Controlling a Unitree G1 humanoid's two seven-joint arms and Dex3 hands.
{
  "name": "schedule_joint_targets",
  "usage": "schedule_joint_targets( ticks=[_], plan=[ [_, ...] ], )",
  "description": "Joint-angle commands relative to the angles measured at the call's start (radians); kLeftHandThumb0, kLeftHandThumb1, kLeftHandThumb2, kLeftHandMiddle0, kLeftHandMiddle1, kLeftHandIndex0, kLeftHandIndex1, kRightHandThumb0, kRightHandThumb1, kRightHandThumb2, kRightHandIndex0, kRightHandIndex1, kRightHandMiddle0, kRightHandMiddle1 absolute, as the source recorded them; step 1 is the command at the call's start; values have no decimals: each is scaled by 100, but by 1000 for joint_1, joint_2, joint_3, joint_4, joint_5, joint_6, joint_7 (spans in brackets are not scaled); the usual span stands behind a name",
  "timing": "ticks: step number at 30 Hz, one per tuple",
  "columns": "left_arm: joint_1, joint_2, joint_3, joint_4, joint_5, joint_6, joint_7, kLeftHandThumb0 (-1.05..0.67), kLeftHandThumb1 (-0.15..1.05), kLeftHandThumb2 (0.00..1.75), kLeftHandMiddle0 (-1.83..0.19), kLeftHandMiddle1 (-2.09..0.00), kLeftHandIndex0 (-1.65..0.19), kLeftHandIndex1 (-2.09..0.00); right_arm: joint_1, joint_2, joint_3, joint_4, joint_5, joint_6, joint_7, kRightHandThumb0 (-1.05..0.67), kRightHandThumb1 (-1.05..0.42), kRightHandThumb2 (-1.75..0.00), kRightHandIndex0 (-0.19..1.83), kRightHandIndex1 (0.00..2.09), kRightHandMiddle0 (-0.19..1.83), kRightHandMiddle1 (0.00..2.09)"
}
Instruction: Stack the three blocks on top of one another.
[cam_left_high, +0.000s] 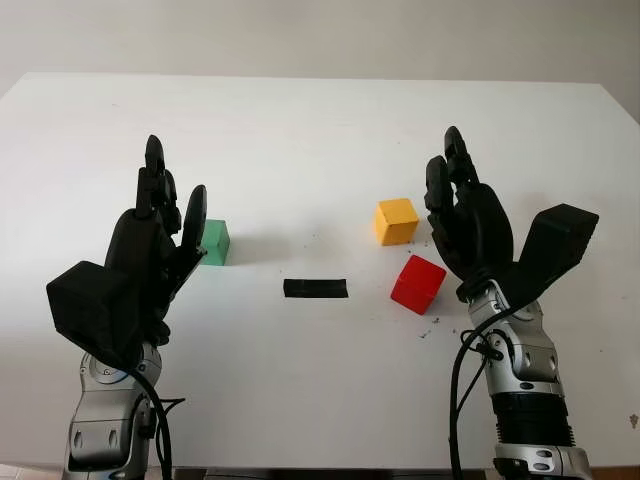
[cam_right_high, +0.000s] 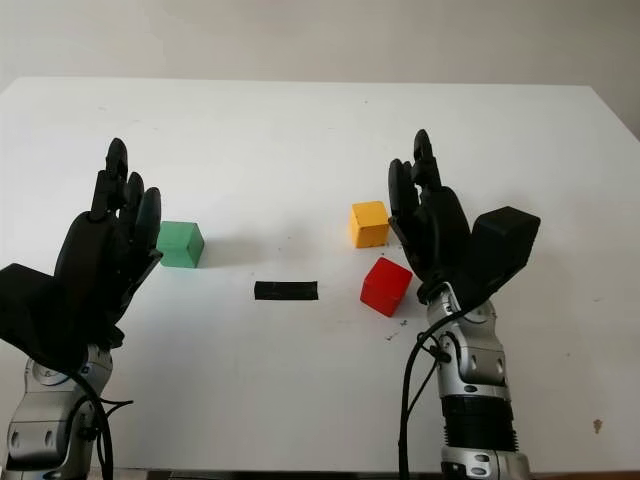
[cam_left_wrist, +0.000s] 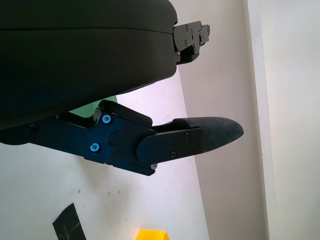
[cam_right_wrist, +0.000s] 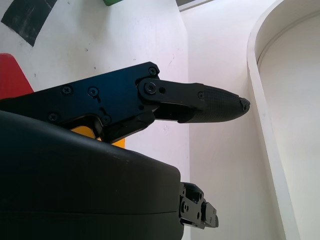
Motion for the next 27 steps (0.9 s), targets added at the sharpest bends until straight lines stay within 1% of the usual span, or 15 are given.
schedule_joint_targets(
  ticks=[1, 10, 13, 14, 17, 18, 20, 21, 23, 24, 27],
  plan=[
    [-3, 2, -1, -11, 3, -3, 4, -64, 105, 56, 19, -4, 19, -3, 1, -6, -1, -26, 2, -6, -1, -68, -105, -51, -19, 0, -19, 0],
    [-32, 5, 2, 19, 0, -2, 3, -65, 105, 56, 19, -3, 19, -2, -21, -14, 0, -5, -6, -14, 3, -68, -105, -52, -19, 0, -19, 0],
    [-37, 4, 1, 26, 2, -3, 5, -65, 105, 56, 19, -3, 19, -1, -25, -29, -6, -12, -3, -11, 15, -68, -105, -51, -19, 0, -19, 0],
    [-36, 3, 1, 25, 2, -5, 5, -65, 105, 56, 19, -3, 19, -1, -25, -50, -7, -21, -11, -31, 31, -68, -105, -50, -19, 0, -19, 0],
    [-32, 3, 2, 20, 3, -12, 6, -65, 105, 56, 19, -2, 19, -1, -49, -152, -13, -25, -50, -91, 98, -70, -105, -36, -17, 2, -12, 5],
    [-31, 2, 4, 19, 1, -13, 6, -65, 105, 56, 19, -2, 19, -1, -63, -191, -13, -12, -66, -124, 129, -71, -105, -27, -18, 2, -9, 6],
    [-30, 4, 5, 20, -1, -14, 4, -65, 105, 55, 19, -2, 19, -1, -95, -274, -7, 14, -106, -187, 185, -72, -104, -16, -18, 3, -4, 8],
    [-32, 6, 5, 23, 0, -14, 3, -65, 105, 56, 19, -2, 19, -1, -115, -317, 0, 25, -129, -208, 212, -74, -101, -10, -18, 4, 2, 10],
    [-35, 8, 2, 30, 5, -14, 3, -64, 105, 57, 19, -2, 19, -1, -159, -404, 22, 48, -183, -245, 268, -76, -96, -5, -16, 5, 9, 13],
    [-37, 7, 1, 33, 4, -14, 2, -64, 105, 57, 19, -2, 19, -1, -183, -447, 37, 76, -216, -301, 299, -76, -93, -4, -13, 7, 14, 15],
    [-38, 5, -5, 40, 5, -21, 0, -64, 105, 58, 19, -2, 19, 0, -255, -575, 94, 170, -335, -488, 370, -81, -89, -4, -6, 9, 24, 17]
  ],
)
